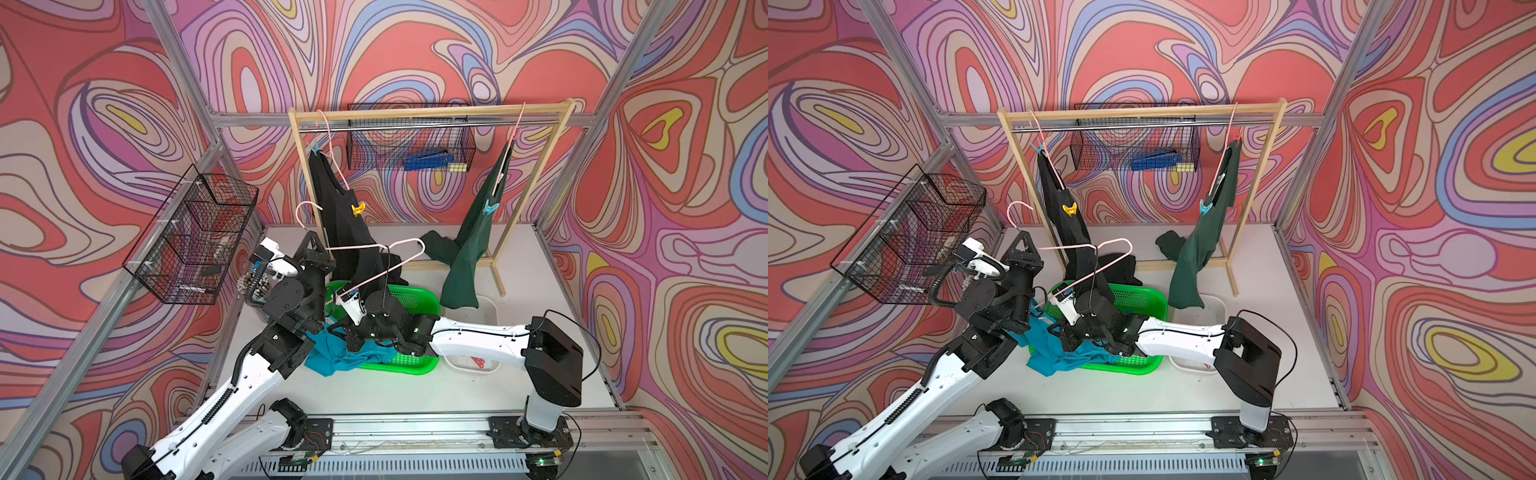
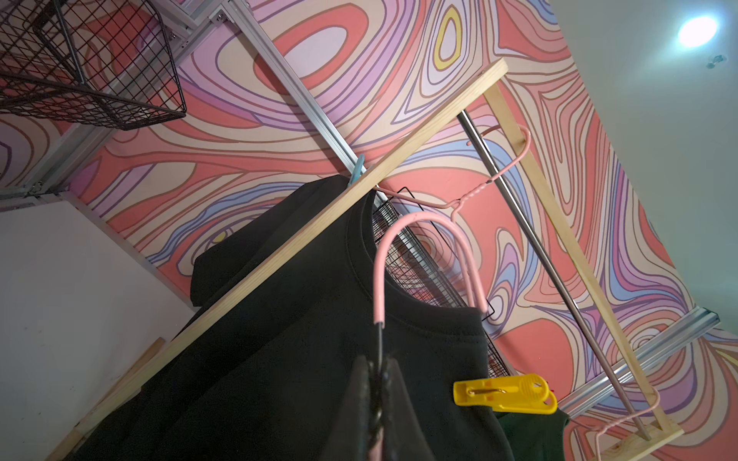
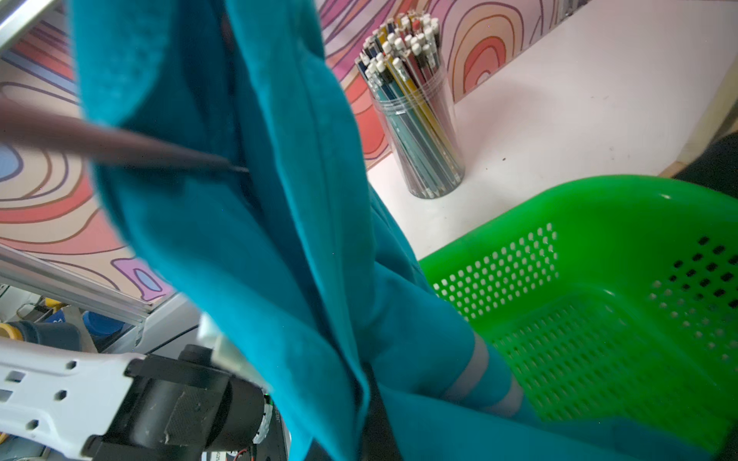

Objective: Remove the clothespins securing t-shirts to the hanger
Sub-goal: Remove the T-shirt from the hanger.

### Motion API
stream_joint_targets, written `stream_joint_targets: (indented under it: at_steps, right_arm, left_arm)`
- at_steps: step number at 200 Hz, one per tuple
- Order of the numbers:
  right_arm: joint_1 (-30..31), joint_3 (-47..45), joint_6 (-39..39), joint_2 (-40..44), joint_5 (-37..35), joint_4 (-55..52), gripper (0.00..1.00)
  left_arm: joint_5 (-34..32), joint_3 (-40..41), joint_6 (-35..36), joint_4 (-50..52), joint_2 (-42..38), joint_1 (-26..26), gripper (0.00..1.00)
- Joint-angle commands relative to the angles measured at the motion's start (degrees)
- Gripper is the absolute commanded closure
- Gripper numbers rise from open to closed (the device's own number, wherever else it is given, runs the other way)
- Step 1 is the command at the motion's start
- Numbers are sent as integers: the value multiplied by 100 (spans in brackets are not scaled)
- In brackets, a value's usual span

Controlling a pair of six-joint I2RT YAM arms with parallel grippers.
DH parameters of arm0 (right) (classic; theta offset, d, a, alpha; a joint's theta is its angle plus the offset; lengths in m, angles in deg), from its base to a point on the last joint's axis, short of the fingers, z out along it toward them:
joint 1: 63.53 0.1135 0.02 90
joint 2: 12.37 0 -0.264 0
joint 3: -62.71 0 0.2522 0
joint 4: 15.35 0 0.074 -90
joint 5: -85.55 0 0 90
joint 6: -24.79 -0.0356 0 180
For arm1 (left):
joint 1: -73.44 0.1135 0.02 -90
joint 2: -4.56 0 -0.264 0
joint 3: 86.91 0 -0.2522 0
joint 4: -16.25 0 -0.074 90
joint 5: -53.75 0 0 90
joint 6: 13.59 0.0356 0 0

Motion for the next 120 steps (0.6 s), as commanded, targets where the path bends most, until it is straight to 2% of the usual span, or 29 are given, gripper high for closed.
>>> stream_joint_targets:
  at_steps: [1,18,48,85,120]
  right_arm:
    - [189,-132,219,-90,-505,-1322,100]
    - [188,-33,334,-138,-711,-1854,100]
    - [184,-542,309,354,-1121,-1825,100]
    - [189,-1068,334,854,-1619,-2322,100]
    - [184,-1597,404,1374,-1414,-2148,100]
  left_arm:
    - [-332,-466,-237,-753,-185,51,100]
    - [-295,-532,-324,-668,-169,53,100]
    - [-413,-646,-272,-590,-167,48,100]
    - [-630,-811,269,-868,-243,53,100]
    - [-781,-777,389,-940,-264,53,100]
